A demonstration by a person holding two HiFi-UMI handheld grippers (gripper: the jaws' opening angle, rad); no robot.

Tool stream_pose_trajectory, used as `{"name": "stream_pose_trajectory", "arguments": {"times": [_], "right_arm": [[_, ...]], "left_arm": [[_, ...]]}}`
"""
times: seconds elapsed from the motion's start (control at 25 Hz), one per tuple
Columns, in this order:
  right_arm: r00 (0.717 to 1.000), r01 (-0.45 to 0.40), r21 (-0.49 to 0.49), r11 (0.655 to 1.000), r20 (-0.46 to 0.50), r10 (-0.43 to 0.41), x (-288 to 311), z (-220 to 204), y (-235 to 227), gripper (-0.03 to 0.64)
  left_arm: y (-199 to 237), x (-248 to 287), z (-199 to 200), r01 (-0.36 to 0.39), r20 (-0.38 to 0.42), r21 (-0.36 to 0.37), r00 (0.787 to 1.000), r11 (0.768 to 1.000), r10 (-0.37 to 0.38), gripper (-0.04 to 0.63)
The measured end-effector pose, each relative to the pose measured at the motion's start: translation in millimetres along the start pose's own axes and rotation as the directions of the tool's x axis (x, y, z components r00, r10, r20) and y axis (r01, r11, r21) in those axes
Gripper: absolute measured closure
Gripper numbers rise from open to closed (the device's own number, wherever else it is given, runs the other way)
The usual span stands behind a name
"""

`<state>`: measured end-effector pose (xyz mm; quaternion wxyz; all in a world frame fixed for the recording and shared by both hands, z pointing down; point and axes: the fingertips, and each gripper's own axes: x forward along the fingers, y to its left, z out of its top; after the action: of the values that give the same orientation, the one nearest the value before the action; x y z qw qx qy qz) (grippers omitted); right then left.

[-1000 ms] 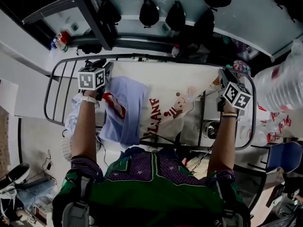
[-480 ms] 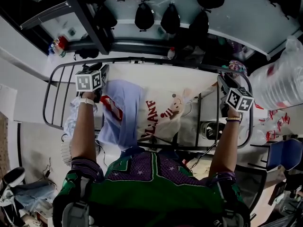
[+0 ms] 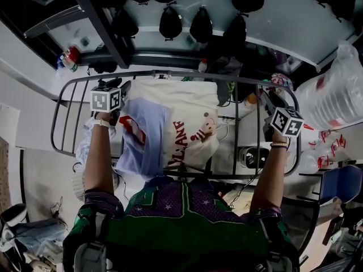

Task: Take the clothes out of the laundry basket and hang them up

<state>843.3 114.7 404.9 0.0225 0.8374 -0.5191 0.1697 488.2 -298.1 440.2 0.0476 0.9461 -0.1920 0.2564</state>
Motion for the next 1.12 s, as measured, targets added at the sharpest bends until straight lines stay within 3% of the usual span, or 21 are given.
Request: {"name": "stream_pose_trajectory", "arguments": {"times": [0.2, 0.32, 0.64, 1.12], "right_arm": [[0.998, -0.053, -0.012, 0.999, 0.014, 0.054, 9.3, 6.6, 27.5, 0.457], [0.997, -0.069, -0.031, 0.997, 0.026, 0.07, 9.4, 12.7, 47.0, 0.457], [0.991, -0.074, -0.037, 0.997, 0.106, 0.077, -20.7, 21.7, 113.1, 0.459], [0.983, -0.048, -0.043, 0.998, 0.174, 0.055, -92.7, 18.4, 207.6, 0.46]], "left_arm": [[-4.7, -16.9, -17.3, 0.027, -0.046, 0.028, 0.999, 0.999, -0.026, 0.413], [-1.3, -32.2, -25.8, 0.02, -0.034, 0.014, 0.999, 1.0, -0.02, 0.413], [4.3, -92.4, -29.0, 0.03, 0.105, -0.05, 0.994, 0.998, -0.024, 0.413], [-10.5, -199.4, -39.9, 0.093, 0.232, -0.043, 0.969, 0.995, -0.081, 0.413]]}}
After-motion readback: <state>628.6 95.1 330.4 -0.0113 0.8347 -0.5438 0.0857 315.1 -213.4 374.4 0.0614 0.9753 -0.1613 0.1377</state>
